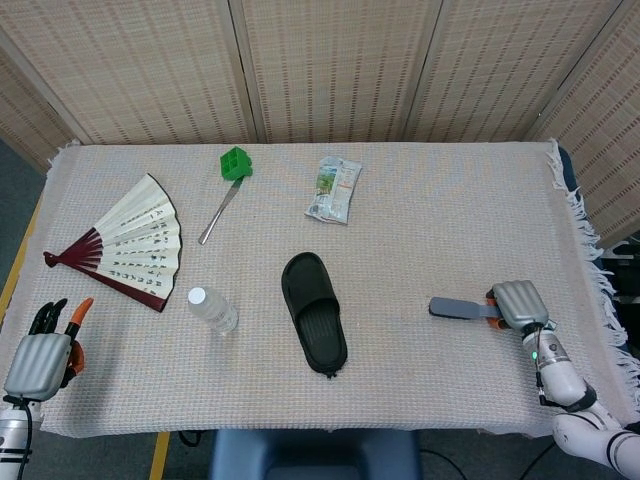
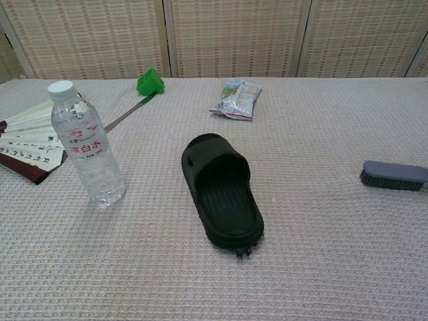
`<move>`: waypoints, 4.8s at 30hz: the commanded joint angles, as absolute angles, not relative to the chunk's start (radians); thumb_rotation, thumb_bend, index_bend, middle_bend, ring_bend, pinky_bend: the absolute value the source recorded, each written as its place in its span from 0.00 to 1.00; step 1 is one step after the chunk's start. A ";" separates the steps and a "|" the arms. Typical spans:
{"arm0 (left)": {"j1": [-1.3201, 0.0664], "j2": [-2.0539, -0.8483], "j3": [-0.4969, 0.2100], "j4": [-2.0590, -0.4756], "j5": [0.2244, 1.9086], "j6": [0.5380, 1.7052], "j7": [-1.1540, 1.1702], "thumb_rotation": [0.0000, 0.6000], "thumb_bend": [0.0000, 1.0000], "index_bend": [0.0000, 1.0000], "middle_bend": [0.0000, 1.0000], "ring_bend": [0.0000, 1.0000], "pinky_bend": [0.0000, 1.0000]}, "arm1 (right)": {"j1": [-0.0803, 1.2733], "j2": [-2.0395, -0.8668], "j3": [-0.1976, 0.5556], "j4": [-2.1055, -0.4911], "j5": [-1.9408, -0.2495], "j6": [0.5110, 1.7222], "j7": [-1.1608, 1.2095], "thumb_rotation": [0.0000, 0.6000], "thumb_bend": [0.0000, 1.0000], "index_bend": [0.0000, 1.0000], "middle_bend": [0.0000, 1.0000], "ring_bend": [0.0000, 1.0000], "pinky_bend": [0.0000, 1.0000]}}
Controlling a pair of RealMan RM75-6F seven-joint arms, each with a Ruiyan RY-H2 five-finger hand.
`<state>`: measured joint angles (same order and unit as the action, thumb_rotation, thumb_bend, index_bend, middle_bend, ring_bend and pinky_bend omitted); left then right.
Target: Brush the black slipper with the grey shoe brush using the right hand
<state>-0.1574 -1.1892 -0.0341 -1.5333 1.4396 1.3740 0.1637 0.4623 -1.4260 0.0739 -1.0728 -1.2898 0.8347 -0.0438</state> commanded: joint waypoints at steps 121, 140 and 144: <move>-0.147 -1.164 -0.021 -1.559 1.476 1.398 0.127 1.00 0.50 0.00 0.00 0.00 0.09 | 1.009 -1.491 0.115 -1.166 -1.235 0.369 0.218 1.00 0.58 1.00 1.00 1.00 1.00; -0.139 -1.157 -0.020 -1.557 1.479 1.412 0.119 1.00 0.50 0.00 0.00 0.00 0.09 | 1.038 -1.482 0.098 -1.200 -1.177 0.364 0.132 1.00 0.58 1.00 1.00 1.00 1.00; -0.145 -1.160 -0.020 -1.554 1.483 1.403 0.121 1.00 0.50 0.00 0.00 0.00 0.09 | 1.005 -1.454 0.080 -1.223 -1.172 0.385 0.132 1.00 0.58 1.00 1.00 1.00 1.00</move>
<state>-0.1447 -1.1594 -0.0197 -1.5549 1.4826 1.4041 0.1205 1.0094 -1.4583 0.0842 -1.2193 -1.1736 0.3809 0.1322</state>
